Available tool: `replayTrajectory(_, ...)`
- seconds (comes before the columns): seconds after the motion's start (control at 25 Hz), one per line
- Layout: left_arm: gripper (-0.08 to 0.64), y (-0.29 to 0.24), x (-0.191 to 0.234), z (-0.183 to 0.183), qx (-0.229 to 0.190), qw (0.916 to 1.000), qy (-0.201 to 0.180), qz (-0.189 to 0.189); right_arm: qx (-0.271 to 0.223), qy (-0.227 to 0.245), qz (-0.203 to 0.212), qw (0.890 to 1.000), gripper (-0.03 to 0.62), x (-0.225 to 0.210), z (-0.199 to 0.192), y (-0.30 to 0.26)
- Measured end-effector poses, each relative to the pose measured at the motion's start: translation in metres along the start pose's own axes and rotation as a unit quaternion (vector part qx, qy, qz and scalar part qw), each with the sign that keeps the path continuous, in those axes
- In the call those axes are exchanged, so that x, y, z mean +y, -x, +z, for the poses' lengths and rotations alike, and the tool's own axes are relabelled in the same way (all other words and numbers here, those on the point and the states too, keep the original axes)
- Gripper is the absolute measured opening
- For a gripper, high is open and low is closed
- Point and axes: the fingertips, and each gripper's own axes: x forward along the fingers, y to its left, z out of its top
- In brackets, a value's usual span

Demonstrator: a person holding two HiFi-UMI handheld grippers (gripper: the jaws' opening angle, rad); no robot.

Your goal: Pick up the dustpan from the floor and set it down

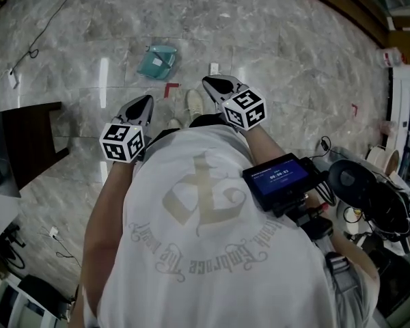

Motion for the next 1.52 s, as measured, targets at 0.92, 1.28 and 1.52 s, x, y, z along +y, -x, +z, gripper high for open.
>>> replayTrajectory(0.92, 0.012, 0.042, 0.034, -0.016, -0.035, 0.9887, 0.089, 0.115, 0.110, 0.117, 0.132, 0.978, 0.018, 0.017, 0.016, -0.109)
replayTrajectory(1.28, 0.012, 0.049, 0.038, -0.026, -0.042, 0.9764, 0.136, 0.162, 0.153, 0.163, 0.157, 0.962, 0.020, 0.010, 0.018, -0.148)
replayTrajectory(1.52, 0.012, 0.053, 0.061, -0.028, -0.049, 0.9674, 0.165, 0.186, 0.186, 0.199, 0.145, 0.951, 0.037, 0.001, 0.020, -0.192)
